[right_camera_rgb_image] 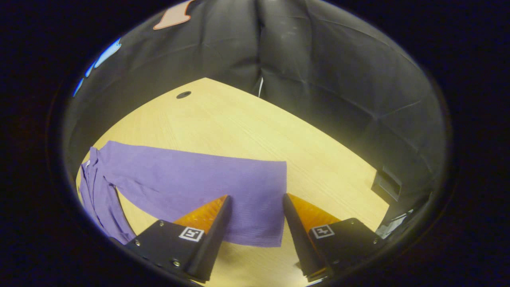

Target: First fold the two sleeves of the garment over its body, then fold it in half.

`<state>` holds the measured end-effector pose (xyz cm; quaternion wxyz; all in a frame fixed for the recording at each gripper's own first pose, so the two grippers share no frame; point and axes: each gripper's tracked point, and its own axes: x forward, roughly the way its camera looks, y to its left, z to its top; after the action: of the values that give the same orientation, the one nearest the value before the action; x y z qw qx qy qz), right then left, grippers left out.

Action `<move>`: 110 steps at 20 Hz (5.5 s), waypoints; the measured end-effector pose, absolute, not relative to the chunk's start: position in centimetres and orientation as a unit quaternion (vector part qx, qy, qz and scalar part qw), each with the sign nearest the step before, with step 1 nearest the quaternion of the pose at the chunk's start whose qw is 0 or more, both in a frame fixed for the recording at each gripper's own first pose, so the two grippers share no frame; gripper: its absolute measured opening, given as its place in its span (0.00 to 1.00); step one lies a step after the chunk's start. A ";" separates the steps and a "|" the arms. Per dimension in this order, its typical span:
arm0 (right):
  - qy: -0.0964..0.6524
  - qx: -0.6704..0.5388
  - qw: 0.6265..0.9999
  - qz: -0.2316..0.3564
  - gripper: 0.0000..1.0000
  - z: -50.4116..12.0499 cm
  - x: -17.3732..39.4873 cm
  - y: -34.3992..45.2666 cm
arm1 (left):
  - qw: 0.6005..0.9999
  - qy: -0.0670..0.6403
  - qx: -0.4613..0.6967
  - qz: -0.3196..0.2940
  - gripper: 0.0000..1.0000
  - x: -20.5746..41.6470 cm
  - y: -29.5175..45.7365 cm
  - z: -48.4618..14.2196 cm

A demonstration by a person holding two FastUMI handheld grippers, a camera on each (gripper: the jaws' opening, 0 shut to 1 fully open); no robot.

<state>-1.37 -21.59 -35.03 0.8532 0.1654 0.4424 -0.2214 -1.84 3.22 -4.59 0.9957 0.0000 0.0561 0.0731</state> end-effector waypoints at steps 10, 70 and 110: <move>0.422 0.219 0.850 -0.227 0.06 -34.6 -0.3 -21.0 | 0.995 0.054 0.001 0.082 0.96 -2.5 5.1 -4.7; 0.176 0.046 0.958 0.220 0.06 -7.7 11.8 26.9 | 0.991 0.068 -0.043 0.102 0.98 -7.3 20.0 -9.8; 0.189 -0.039 0.927 0.322 0.96 -10.1 5.1 32.6 | 0.840 0.330 -0.138 0.408 0.93 -18.4 38.9 -38.1</move>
<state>5.12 32.63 -10.10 0.9269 -0.0385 0.1885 0.3222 -18.38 38.92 -38.06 0.8398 -0.1378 0.3302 0.4084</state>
